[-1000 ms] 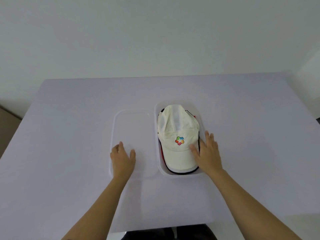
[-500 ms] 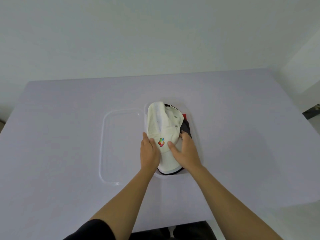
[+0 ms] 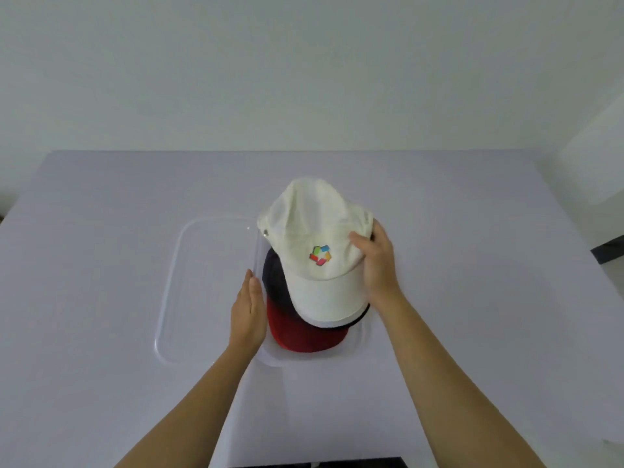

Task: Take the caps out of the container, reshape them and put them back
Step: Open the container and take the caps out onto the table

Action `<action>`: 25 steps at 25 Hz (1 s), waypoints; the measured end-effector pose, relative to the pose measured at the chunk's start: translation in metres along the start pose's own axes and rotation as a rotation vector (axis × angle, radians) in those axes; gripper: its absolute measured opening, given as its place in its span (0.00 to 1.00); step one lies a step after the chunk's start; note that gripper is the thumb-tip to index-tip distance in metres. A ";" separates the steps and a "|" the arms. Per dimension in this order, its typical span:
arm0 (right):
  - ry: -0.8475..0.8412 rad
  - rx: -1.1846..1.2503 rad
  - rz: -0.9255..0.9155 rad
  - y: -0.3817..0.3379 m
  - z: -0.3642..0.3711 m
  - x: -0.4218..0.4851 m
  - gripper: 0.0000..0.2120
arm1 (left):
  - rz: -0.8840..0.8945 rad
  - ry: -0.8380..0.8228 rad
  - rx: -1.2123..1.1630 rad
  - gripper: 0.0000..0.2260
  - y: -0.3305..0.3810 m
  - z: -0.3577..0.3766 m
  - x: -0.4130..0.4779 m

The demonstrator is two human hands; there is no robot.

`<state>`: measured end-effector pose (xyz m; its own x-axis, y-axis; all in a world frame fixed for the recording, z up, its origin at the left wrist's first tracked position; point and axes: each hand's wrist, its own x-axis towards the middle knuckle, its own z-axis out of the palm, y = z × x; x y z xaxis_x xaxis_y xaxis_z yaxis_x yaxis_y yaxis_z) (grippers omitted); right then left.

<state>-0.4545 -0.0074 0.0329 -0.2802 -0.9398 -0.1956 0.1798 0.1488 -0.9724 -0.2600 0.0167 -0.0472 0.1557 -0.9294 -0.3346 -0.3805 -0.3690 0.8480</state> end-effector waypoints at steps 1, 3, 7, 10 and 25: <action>0.055 0.049 -0.001 -0.008 -0.020 0.013 0.19 | 0.012 0.004 0.054 0.24 -0.002 0.000 0.001; 0.141 0.124 0.005 -0.017 -0.062 0.044 0.16 | 0.029 0.024 0.127 0.24 -0.002 0.005 0.001; 0.247 -0.005 0.083 0.006 -0.116 0.098 0.24 | 0.027 0.067 0.214 0.23 -0.003 0.007 0.004; 0.232 -0.218 0.207 0.042 -0.137 0.118 0.26 | 0.018 0.090 0.251 0.23 -0.004 0.010 0.005; -0.057 -0.793 -0.331 0.037 -0.036 0.076 0.13 | 0.019 0.093 0.267 0.23 0.002 0.012 0.003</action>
<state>-0.5035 -0.0618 -0.0221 -0.1505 -0.9835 0.1002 -0.6209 0.0152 -0.7838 -0.2709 0.0134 -0.0516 0.2247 -0.9364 -0.2697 -0.6093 -0.3510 0.7110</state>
